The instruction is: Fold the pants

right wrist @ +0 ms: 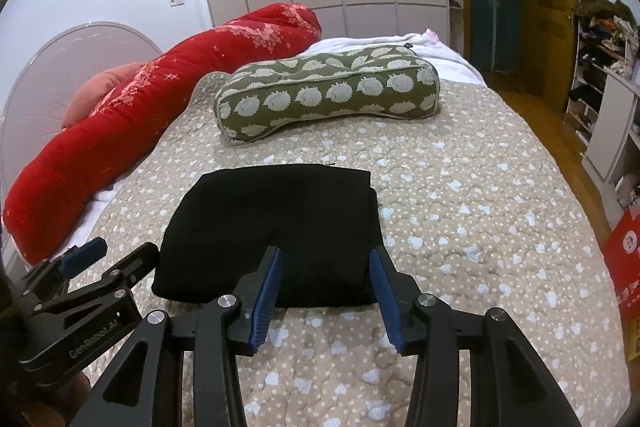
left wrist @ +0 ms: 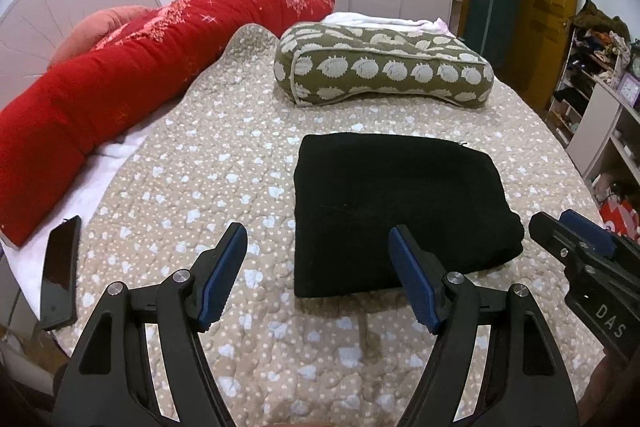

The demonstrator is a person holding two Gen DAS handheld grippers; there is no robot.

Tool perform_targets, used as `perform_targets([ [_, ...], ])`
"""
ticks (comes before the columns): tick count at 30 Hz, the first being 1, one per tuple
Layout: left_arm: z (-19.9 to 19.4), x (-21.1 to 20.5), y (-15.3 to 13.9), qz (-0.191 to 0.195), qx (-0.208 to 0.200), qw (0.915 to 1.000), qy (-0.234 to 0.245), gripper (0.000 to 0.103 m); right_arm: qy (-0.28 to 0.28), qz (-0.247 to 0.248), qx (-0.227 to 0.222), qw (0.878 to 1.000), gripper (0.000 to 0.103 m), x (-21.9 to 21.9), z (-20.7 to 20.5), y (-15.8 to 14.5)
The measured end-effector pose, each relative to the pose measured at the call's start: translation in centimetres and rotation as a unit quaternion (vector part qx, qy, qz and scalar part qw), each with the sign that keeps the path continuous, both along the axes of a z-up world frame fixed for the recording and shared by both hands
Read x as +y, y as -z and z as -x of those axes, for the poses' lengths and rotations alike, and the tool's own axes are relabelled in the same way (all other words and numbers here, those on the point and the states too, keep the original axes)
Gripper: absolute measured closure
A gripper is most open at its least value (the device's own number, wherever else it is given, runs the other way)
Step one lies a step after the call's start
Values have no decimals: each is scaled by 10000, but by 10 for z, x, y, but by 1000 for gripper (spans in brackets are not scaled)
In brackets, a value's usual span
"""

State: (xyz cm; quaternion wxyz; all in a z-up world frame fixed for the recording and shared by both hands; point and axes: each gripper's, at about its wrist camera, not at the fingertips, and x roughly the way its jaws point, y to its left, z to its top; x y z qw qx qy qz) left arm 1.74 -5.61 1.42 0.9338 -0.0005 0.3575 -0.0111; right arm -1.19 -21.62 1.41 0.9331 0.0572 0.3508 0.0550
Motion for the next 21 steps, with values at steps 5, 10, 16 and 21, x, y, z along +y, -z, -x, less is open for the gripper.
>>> perform_targets([
  [5, 7, -1, -5, 33, -76, 10000, 42, 29, -1, 13, -21, 10000, 59, 0, 7, -1],
  [10, 12, -4, -6, 11, -100, 9999, 80, 29, -22, -1, -31, 10000, 59, 0, 9, -2],
  [16, 13, -5, -4, -16, -75, 9999, 80, 29, -49, -8, -9, 10000, 58, 1, 10, -1],
  [21, 15, -8, -3, -45, -79, 9999, 125, 29, -81, -1, 21, 10000, 58, 3, 9, 1],
])
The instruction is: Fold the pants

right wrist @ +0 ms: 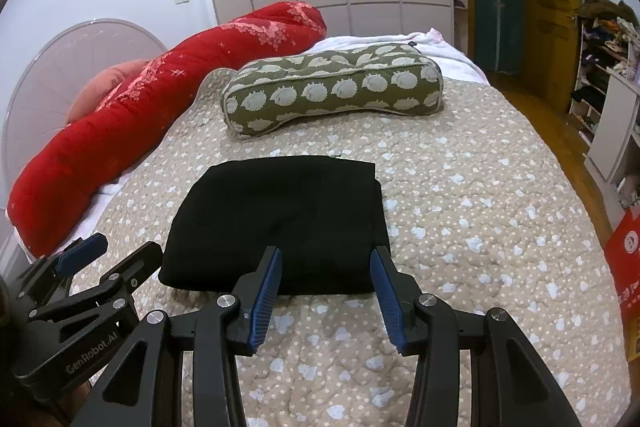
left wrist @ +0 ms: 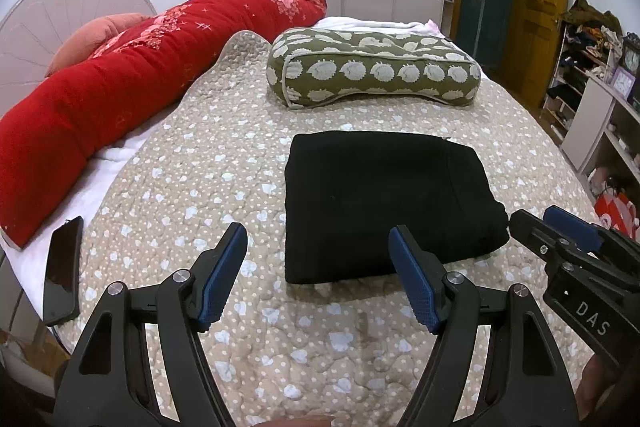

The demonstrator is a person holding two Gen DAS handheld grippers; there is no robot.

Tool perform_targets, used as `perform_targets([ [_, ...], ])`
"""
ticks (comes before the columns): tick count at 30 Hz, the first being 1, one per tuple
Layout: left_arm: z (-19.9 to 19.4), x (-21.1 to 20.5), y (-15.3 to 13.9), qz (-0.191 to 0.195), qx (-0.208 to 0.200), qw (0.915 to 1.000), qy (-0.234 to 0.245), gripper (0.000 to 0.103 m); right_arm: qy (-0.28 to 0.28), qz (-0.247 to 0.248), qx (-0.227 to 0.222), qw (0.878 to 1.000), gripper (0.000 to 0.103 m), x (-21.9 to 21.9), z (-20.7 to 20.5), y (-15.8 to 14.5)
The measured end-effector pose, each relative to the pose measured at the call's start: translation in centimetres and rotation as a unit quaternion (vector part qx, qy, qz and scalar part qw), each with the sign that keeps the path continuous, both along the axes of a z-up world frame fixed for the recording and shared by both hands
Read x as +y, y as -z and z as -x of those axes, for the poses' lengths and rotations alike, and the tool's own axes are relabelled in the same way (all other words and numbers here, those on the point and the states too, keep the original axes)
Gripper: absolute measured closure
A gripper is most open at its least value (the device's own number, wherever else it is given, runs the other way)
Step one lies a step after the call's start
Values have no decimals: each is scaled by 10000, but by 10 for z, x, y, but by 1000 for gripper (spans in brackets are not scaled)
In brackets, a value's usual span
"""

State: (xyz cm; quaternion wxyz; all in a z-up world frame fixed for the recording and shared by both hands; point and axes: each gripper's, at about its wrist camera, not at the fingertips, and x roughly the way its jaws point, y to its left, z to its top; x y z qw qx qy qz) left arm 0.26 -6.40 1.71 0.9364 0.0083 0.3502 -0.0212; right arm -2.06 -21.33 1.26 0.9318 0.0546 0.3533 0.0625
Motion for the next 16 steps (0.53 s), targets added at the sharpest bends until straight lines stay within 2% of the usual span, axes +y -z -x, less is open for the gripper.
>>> perform_targets([
  [16, 1, -2, 4, 6, -9, 9999, 120, 29, 62, 59, 78, 9999, 58, -6, -4, 8],
])
